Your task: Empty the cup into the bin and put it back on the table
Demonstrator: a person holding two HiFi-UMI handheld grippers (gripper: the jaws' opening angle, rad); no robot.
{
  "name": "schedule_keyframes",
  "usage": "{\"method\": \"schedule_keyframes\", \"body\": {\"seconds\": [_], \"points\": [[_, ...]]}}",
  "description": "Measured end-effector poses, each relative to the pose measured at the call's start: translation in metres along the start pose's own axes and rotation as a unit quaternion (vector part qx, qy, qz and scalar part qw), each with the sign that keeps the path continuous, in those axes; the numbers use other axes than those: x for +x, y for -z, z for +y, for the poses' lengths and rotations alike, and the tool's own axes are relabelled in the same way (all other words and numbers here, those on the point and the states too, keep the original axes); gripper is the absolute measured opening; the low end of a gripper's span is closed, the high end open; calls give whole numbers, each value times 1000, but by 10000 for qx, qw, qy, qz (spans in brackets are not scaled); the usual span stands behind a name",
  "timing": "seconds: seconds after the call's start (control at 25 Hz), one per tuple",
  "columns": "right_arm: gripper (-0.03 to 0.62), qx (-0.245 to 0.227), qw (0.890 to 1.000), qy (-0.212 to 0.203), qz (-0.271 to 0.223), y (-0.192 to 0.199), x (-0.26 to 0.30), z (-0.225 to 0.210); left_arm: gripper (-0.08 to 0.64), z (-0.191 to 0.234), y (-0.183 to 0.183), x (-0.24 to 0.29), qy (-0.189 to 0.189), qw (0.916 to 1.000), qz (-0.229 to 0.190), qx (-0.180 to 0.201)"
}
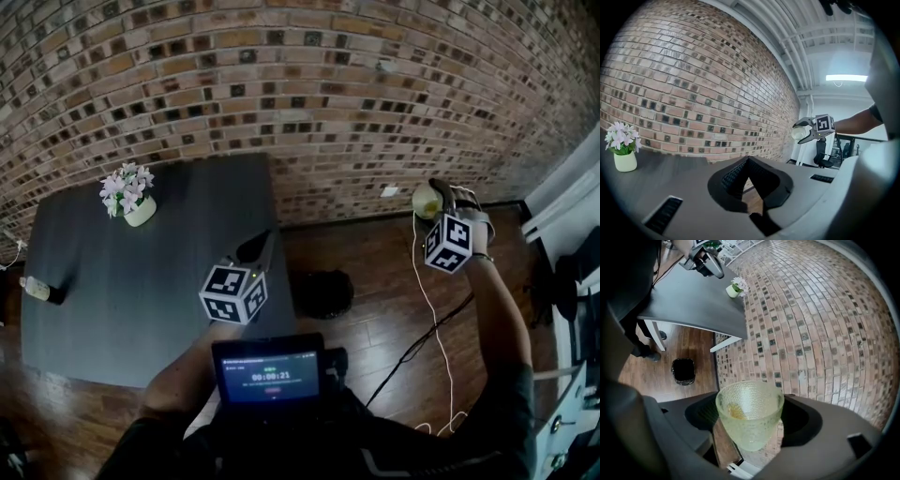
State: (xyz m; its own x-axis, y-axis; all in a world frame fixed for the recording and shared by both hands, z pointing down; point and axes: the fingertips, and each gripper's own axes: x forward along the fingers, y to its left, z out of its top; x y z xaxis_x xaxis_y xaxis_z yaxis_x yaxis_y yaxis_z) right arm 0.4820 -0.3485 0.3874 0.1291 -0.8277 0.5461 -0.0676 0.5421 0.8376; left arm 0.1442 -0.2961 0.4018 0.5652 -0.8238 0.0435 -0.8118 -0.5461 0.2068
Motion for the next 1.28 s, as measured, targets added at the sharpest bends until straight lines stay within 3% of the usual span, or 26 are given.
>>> {"method": "schedule_keyframes", "body": {"seconds": [1.28], "points": [[391, -725, 9971, -142, 170, -13, 0, 4, 3, 4, 2, -11, -71, 9999, -31, -116]]}}
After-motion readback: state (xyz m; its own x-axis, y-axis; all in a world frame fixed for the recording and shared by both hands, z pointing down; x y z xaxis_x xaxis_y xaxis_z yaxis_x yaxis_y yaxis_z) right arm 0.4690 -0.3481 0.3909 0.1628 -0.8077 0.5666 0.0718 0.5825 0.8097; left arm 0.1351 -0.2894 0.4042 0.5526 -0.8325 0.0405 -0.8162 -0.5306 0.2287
